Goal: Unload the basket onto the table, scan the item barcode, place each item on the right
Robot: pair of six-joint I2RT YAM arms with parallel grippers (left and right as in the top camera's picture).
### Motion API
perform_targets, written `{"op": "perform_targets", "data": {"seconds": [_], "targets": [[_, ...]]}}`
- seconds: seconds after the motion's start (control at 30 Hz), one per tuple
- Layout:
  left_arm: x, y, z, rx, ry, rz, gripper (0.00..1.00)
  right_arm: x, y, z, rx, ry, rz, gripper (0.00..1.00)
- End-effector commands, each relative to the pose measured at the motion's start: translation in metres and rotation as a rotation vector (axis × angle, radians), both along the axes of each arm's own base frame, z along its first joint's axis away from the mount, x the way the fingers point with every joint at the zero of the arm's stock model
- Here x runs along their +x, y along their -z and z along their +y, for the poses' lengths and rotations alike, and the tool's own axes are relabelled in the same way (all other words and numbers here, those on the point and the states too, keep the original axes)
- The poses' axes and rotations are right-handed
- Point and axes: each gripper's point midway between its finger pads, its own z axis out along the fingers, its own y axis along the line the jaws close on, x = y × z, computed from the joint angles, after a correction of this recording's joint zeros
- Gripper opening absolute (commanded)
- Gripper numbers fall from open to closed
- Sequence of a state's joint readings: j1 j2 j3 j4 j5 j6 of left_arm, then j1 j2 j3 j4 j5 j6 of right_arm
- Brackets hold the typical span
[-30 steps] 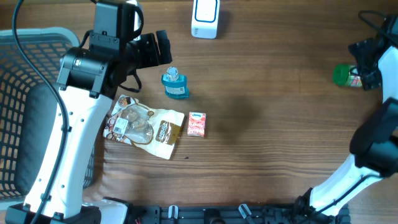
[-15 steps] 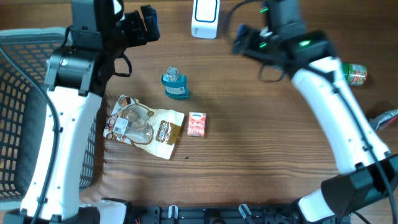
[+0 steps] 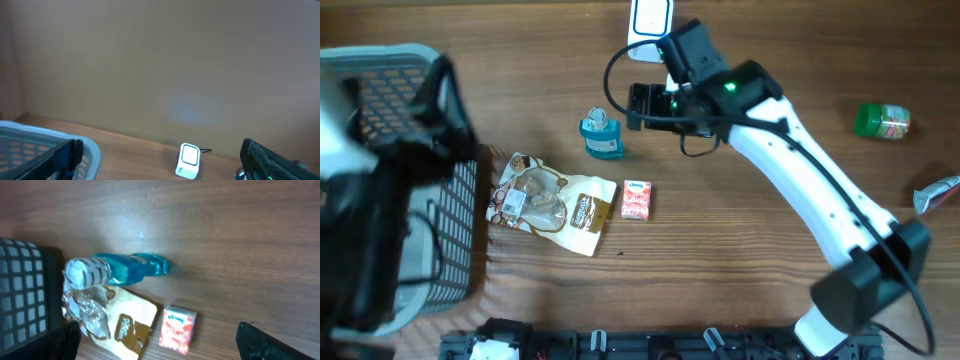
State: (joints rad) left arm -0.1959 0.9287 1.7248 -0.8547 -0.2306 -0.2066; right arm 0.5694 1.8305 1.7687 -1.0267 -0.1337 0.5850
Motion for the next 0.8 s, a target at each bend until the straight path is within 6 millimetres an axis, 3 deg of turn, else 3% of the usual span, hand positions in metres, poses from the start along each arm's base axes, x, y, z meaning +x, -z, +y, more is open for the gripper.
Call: {"op": "perform_targets", "data": {"seconds": [0.0,0.13,0.37,0.53,0.77], "targets": [[0.005,0.017,0.005,0.033,-0.034,0.07,1.0,0.013,-0.018,0.033,0.035,-0.066,-0.02,1.0],[0.012,0.029,0.011,0.049,-0.078,0.124,1.0,0.025,-0.024,0.059,0.022,-0.069,-0.025,1.0],[0.015,0.039,0.011,0.02,-0.083,0.161,1.0,0.036,0.028,0.072,-0.032,-0.056,0.055,1.0],[0.021,0.054,0.01,0.018,-0.086,0.223,1.0,0.043,0.034,0.079,-0.021,-0.009,0.039,1.0],[0.041,0.072,0.006,0.014,-0.092,0.297,1.0,0.032,0.052,0.1,-0.03,0.083,0.069,1.0]]}}
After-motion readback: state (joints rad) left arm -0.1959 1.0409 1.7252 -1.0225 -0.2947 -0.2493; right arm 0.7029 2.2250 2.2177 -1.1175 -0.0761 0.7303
